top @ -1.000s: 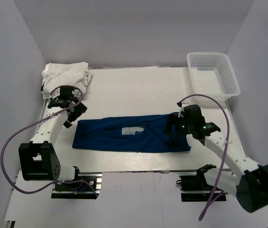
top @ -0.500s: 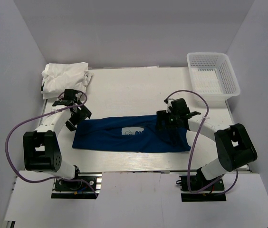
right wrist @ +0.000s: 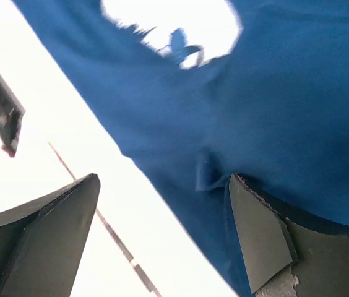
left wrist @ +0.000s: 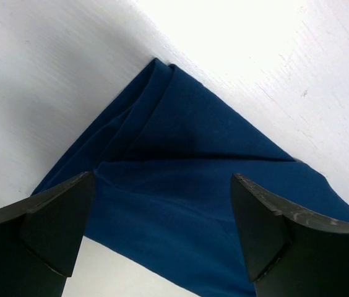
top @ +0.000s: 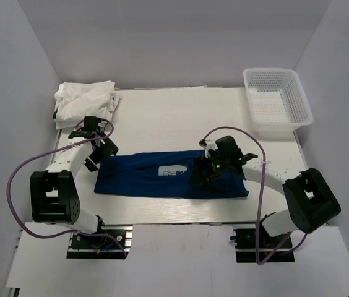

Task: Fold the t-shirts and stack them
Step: Fold the other side of the tshirt into a rectangle

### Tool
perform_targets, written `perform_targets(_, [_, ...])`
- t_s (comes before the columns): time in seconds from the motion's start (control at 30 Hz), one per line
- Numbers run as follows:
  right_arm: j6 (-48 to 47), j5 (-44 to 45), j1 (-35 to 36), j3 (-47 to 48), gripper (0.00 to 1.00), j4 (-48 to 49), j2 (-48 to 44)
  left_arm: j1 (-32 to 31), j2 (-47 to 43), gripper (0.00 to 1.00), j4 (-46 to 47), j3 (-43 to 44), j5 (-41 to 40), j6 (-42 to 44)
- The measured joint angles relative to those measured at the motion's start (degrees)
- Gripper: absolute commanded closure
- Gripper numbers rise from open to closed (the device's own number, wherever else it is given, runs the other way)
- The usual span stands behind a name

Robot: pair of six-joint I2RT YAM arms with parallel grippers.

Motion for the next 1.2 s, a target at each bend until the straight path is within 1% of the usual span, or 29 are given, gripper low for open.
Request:
perform_targets(0.13, [-1.6, -0.2, 3.3, 0.0, 0.10, -4.3, -4.2, 0.0, -0.3, 0.00, -0.9, 0.0, -1.0, 0.0])
perform_targets(0.3, [-3.8, 4.0, 5.9, -0.6, 0.10, -11.2, -12.4, 0.0, -1.6, 0.00, -1.8, 0.0, -1.1, -0.1])
perform_targets(0.4, [-3.7, 7.8, 5.7, -1.6, 0.10, -11.5, -17.9, 0.0, -2.0, 0.00, -2.4, 0.0, -1.1, -0.3])
perform_targets(0.5, [-2.6, 11.1, 5.6, -1.6, 0.10, -10.9, -18.8, 0.0, -2.1, 0.00, -2.5, -0.5, -1.1, -0.3])
perform_targets(0.6, [-1.2, 14.3, 5.6, -1.5, 0.10, -11.0, -16.7, 0.0, -2.1, 0.07, -2.6, -1.8, -1.0, -0.6])
perform_targets(0.73, [0.0, 18.8, 5.5, -1.5, 0.10, -11.1, -15.4, 0.0, -1.8, 0.22, -2.8, -3.1, -0.3, -1.8])
perform_targets(0.8, [0.4, 20.3, 5.5, -1.5, 0.10, -11.1, -15.4, 0.0, -1.2, 0.31, -2.7, -3.7, -0.2, -2.8])
perform_targets(0.87, [0.4, 21.3, 5.5, -1.5, 0.10, -11.1, -15.0, 0.0, -0.7, 0.36, -2.6, -4.5, -0.1, -3.8])
perform_targets(0.9, [0.5, 21.6, 5.5, -1.5, 0.10, -11.1, -14.6, 0.0, -0.5, 0.42, -2.6, -4.9, -0.1, -4.2])
perform_targets(1.07, [0.7, 21.8, 5.5, -1.5, 0.10, -11.2, -13.0, 0.0, 1.1, 0.43, -2.3, -5.5, -0.4, -6.4])
perform_targets(1.13, [0.7, 21.9, 5.5, -1.5, 0.10, -11.3, -13.0, 0.0, 3.0, 0.40, -2.3, -5.3, -0.8, -7.3])
perform_targets(1.2, [0.6, 21.8, 5.5, -1.5, 0.10, -11.3, -13.0, 0.0, 4.7, 0.40, -2.5, -5.0, -1.1, -8.2])
